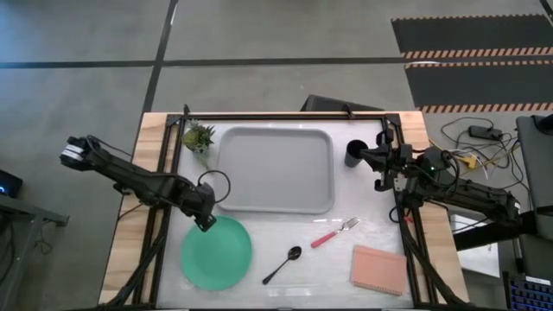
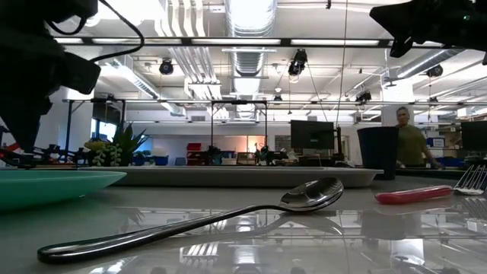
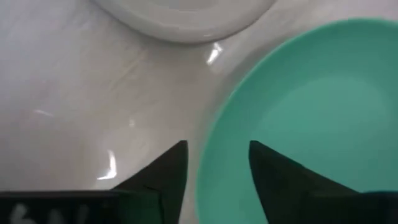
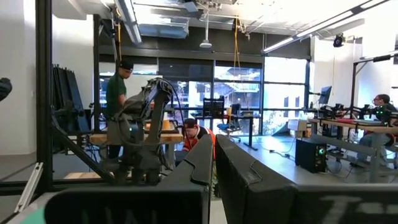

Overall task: Pick and place plate/cup/fork/spoon on tray
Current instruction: Put the light green plate on the gray tray

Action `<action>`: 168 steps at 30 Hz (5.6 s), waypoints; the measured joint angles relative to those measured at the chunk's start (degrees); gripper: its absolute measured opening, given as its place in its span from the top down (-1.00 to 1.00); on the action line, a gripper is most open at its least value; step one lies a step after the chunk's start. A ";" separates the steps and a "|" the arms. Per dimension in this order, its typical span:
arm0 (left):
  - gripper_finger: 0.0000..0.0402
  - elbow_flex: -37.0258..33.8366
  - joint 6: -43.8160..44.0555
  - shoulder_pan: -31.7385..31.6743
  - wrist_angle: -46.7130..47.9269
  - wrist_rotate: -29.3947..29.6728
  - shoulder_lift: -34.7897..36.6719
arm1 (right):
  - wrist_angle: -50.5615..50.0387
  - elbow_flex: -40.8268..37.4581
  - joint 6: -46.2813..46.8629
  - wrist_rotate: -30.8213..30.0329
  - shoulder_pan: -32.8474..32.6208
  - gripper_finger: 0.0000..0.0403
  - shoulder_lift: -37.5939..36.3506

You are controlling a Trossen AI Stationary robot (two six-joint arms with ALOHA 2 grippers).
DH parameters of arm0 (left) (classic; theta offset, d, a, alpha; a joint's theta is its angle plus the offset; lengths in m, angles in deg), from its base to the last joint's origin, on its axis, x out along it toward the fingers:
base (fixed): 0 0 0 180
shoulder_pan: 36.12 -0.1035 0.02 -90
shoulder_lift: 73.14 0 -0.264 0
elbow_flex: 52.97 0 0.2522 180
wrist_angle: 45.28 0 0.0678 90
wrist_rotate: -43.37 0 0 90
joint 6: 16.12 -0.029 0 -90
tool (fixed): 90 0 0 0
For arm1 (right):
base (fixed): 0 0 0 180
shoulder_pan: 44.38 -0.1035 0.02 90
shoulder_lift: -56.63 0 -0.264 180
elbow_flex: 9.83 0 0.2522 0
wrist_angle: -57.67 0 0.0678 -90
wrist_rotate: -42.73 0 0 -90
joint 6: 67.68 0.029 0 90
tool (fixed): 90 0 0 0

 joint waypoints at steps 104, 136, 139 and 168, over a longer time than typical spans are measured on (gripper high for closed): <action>1.00 -3.23 11.34 -4.20 -24.61 60.22 -0.31 | -1.37 0.03 2.11 0.07 -0.02 0.96 -0.02; 1.00 -3.17 9.78 -16.52 -38.66 70.63 -21.36 | -1.62 0.03 2.12 0.07 -0.02 0.96 -0.04; 1.00 -3.17 9.78 -16.67 -38.71 70.72 -22.58 | -1.74 0.03 2.13 0.07 -0.02 0.96 -0.04; 0.84 -3.30 9.83 -17.30 -39.59 70.46 -26.60 | -1.82 0.03 3.87 0.33 -0.04 0.96 -0.04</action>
